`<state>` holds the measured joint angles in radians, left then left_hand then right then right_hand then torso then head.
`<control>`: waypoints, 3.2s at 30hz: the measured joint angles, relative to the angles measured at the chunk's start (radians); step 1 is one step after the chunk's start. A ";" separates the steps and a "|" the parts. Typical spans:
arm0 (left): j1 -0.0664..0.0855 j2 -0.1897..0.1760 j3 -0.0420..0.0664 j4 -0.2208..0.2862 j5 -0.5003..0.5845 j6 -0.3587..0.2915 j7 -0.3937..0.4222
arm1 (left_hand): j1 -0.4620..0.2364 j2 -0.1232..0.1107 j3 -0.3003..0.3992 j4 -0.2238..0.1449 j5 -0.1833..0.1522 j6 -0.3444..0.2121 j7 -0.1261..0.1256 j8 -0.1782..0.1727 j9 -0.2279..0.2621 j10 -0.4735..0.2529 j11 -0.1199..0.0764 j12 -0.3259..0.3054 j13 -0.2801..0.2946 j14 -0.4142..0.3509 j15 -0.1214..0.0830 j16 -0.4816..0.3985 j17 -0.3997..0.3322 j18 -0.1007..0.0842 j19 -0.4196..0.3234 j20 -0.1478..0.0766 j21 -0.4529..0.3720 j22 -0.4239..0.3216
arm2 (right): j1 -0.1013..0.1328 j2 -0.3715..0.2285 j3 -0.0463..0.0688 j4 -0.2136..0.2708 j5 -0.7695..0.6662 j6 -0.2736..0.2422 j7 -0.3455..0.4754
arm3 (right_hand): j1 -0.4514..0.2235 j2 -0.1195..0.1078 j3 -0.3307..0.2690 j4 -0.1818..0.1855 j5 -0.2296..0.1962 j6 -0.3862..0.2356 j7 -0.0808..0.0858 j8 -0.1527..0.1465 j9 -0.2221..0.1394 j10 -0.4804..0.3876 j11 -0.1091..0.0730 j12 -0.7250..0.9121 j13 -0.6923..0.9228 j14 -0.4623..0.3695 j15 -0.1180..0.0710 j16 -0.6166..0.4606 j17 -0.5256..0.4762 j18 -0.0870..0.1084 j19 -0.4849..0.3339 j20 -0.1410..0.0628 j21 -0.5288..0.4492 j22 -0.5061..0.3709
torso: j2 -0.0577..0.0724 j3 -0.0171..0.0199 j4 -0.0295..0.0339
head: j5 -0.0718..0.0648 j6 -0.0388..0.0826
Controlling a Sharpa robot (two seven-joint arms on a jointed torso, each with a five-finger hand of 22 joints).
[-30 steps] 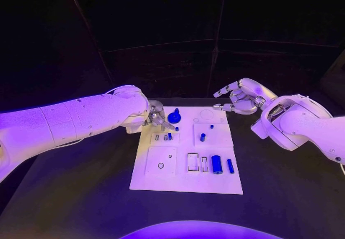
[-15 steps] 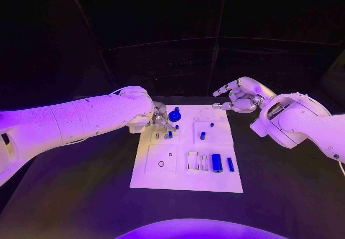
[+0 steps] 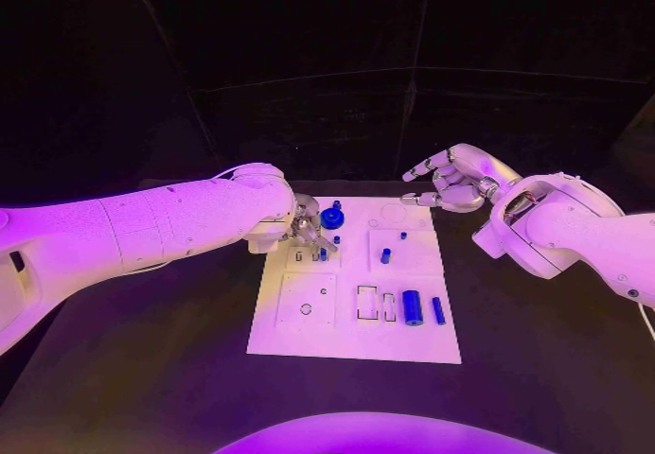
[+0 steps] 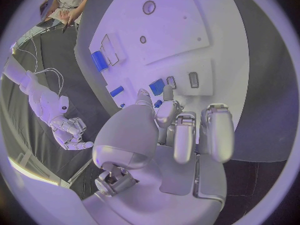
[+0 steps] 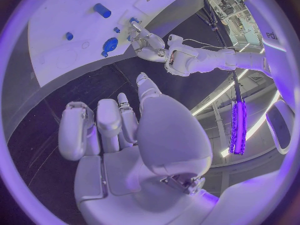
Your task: Assemble the parts on the task board
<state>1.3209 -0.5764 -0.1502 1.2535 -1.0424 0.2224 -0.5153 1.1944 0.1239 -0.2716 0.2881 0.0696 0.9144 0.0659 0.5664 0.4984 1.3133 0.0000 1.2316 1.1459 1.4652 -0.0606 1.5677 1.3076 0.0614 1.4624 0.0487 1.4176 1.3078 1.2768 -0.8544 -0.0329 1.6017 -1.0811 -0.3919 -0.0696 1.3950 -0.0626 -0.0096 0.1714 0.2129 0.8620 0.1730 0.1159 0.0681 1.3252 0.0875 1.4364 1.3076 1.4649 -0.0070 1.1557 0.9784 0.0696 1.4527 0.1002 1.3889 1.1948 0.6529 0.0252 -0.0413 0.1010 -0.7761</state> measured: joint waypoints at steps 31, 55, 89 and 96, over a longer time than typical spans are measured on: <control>0.000 0.015 0.000 -0.015 0.008 0.014 0.000 | 0.141 0.020 0.078 -0.068 0.000 -0.029 0.000 0.027 0.057 0.000 0.000 0.000 0.001 0.000 0.000 0.000 0.000 0.000 0.003 -0.004 0.005 0.000 | 0.000 0.012 0.000 -0.009 0.000 0.022 -0.014 | 0.000 0.000 0.000 0.000 0.000 0.000 0.000 0.004 0.000 0.000 0.000 0.000 0.000 0.000 0.000 0.000 0.000 0.000 0.000 0.000 0.000 0.000 | 0.000 -0.0002 0.0002 | 0.000 -0.014; 0.000 -0.009 -0.001 0.011 0.044 0.000 0.000 | 0.246 -0.049 0.370 -0.040 0.043 -0.041 -0.005 -0.004 0.073 -0.003 -0.018 -0.025 -0.018 0.002 -0.016 0.000 0.000 0.000 0.002 -0.017 -0.012 0.000 | 0.000 0.019 0.000 -0.017 0.000 0.026 -0.016 | 0.000 0.000 -0.002 0.002 0.000 0.000 0.000 0.004 0.000 0.000 0.000 0.000 0.000 0.000 0.000 0.000 0.000 0.000 0.000 0.000 0.000 -0.001 | 0.000 -0.0003 0.0012 | 0.003 -0.017; -0.045 -0.121 -0.002 0.138 0.152 -0.303 0.003 | 0.056 -0.225 0.787 -0.091 0.054 -0.046 -0.007 0.054 0.167 0.018 -0.022 -0.027 -0.021 0.004 -0.018 0.000 0.000 0.000 0.002 -0.017 -0.015 0.000 | 0.000 0.009 0.000 -0.031 0.001 0.026 -0.016 | -0.024 0.024 -0.060 0.049 -0.023 0.000 0.000 0.008 0.000 -0.003 -0.004 0.000 0.000 0.000 0.000 0.000 -0.001 0.000 -0.004 -0.004 -0.008 -0.009 | -0.002 0.0039 0.0117 | 0.014 -0.018; -0.057 -0.109 -0.002 0.130 0.129 -0.331 0.003 | 0.051 -0.230 0.795 -0.099 0.053 -0.046 -0.007 0.054 0.167 0.018 -0.021 -0.028 -0.021 0.004 -0.018 0.000 0.000 0.000 0.002 -0.017 -0.015 0.000 | 0.000 0.010 0.000 -0.032 0.001 0.026 -0.016 | -0.024 0.024 -0.064 0.053 -0.023 0.000 0.000 0.008 0.000 -0.003 -0.004 0.000 0.000 0.000 0.000 0.000 -0.001 0.000 -0.004 -0.004 -0.008 -0.008 | -0.001 0.0037 0.0100 | 0.016 -0.017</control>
<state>1.2636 -0.6858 -0.1518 1.3835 -0.9138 -0.1082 -0.5125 1.2456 -0.1062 0.5232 0.1890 0.1227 0.8680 0.0590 0.6207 0.6652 1.3312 -0.0214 1.2041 1.1249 1.4688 -0.0785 1.5677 1.3074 0.0615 1.4646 0.0315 1.4022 1.3075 1.2767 -0.8446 -0.0331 1.5694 -1.0806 -0.3657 -0.0860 1.3713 -0.0390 -0.0733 0.2241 0.1901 0.8620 0.1730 0.1239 0.0679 1.3218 0.0840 1.4365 1.3076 1.4649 -0.0070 1.1557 0.9770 0.0697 1.4490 0.0964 1.3809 1.1863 0.6522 0.0290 -0.0314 0.1165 -0.7929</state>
